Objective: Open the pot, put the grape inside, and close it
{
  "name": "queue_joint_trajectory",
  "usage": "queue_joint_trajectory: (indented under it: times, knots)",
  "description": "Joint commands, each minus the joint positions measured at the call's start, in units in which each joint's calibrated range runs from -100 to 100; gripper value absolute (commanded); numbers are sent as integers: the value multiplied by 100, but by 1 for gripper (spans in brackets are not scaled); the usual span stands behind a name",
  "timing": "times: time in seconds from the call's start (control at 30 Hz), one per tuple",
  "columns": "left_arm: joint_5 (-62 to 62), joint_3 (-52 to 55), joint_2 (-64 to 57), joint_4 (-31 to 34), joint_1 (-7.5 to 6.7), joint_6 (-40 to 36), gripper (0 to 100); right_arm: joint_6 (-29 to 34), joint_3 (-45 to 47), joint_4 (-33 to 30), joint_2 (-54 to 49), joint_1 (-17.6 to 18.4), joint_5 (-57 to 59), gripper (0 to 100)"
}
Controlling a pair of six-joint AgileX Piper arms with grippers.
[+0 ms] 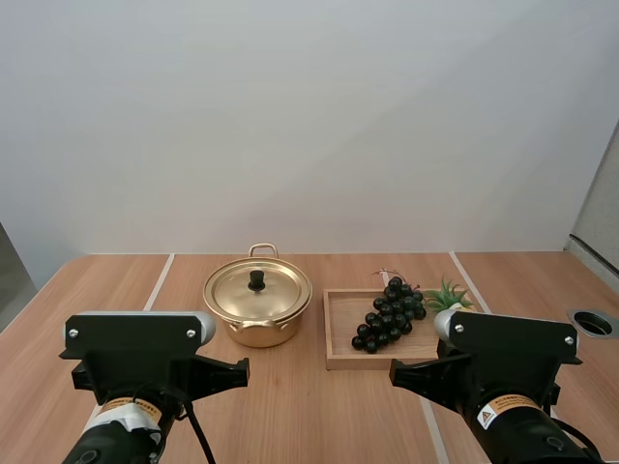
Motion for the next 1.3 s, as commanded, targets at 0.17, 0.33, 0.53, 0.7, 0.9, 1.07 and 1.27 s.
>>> queue_joint_trajectory:
  times: [0.17, 0.33, 0.53, 0.7, 0.9, 1.07, 1.27]
  knots:
    - [-129, 0, -26, -1, 6, -74, 0, -12, 0, -721, -27, -28, -171, 0]
    - [-129, 0, -26, -1, 6, -74, 0, -12, 0, -721, -27, -28, -171, 0]
    - [-129, 0, -26, -1, 6, -74, 0, -12, 0, -721, -27, -28, -171, 0]
    - [-144, 0, -26, -1, 5, -74, 0, -12, 0, -846, -27, -28, -228, 0]
    - [-189, -408, -26, 223, 5, -54, 0, -12, -899, -1218, -27, -28, -228, 0]
    - [-189, -1458, -26, 277, 5, -43, 0, -12, -2240, -1218, -27, -28, -228, 0]
    - [-189, -3084, -26, 277, 5, 74, 0, -12, -3724, -1218, -27, -28, -228, 0]
